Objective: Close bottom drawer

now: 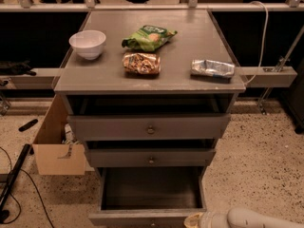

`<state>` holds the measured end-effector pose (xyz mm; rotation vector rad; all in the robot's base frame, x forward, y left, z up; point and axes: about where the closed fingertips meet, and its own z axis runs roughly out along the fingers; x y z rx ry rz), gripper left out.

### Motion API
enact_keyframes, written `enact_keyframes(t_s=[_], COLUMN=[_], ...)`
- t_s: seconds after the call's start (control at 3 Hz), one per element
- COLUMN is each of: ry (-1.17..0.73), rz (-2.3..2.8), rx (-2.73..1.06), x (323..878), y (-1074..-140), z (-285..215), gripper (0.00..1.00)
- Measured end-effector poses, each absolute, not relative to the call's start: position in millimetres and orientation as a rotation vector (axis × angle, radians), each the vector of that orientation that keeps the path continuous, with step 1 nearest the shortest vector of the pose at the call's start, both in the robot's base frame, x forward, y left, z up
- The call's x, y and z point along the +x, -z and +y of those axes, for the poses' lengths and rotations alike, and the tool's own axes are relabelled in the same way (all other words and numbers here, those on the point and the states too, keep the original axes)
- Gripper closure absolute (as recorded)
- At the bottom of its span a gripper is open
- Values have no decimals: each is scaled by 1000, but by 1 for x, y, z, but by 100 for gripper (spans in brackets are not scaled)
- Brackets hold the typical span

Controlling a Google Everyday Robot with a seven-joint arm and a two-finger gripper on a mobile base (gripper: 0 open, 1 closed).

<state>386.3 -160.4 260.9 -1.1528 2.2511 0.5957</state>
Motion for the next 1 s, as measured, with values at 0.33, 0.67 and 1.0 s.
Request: enact_keyframes(t_s=[0.33,0.67,1.0], ry=[-622,-655,-669], rz=[2247,2254,2254], rx=[-1187,-1231,-1273], x=[385,386,389], y=[-227,-192,-173], z=[-162,-150,-136], gripper=[100,100,100])
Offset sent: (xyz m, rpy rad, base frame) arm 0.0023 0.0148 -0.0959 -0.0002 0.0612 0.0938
